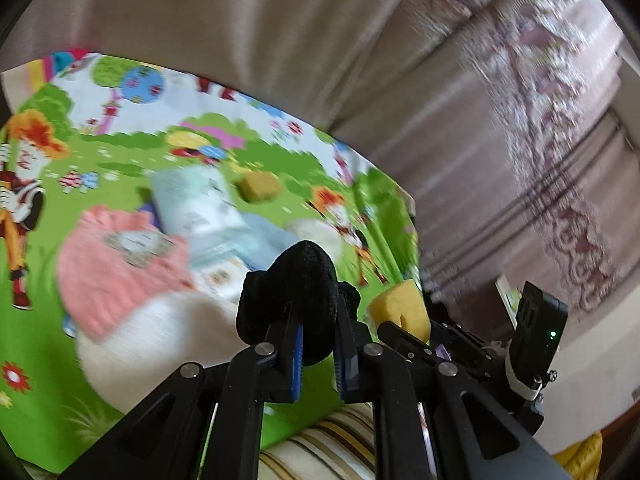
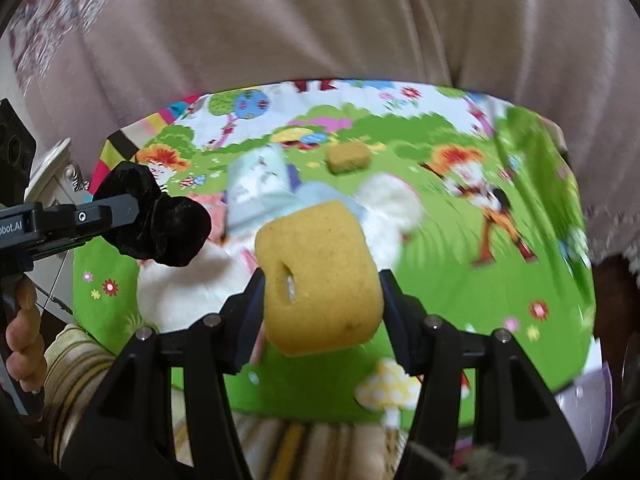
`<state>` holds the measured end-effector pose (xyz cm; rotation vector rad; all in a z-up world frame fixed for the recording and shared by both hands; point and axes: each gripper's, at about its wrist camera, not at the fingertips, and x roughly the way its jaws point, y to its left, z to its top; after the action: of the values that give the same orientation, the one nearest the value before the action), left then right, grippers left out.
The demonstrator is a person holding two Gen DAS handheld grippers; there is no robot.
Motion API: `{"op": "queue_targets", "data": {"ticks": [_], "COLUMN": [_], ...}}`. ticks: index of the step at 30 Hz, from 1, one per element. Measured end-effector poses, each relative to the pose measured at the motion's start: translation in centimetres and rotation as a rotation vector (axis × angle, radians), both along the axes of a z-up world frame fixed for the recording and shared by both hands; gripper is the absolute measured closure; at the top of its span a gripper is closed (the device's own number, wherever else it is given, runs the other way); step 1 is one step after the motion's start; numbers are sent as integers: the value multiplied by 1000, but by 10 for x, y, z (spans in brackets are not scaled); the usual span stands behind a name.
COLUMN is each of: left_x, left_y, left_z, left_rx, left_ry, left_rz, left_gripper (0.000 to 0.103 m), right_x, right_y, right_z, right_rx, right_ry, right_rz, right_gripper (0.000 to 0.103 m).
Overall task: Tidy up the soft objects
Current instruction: 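Carry the black item and yellow sponge into the white box, release both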
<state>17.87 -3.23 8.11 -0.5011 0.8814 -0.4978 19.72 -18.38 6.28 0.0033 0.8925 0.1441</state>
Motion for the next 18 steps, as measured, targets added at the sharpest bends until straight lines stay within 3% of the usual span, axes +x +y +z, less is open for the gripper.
{"op": "queue_targets", "data": {"ticks": [12, 18], "left_x": [-42, -66], "left_y": [-132, -194], "left_z": [-8, -17], "left_rx": [61, 88], "left_ry": [27, 51], "left_rz": [-286, -424], "left_gripper": [90, 90], "right_x": [-87, -123], "right_y": [-118, -156], "right_z": [0, -3], "right_rx": [-43, -84], "right_ry": [23, 44], "right_rz": [-261, -355], "right_gripper": [44, 44]}}
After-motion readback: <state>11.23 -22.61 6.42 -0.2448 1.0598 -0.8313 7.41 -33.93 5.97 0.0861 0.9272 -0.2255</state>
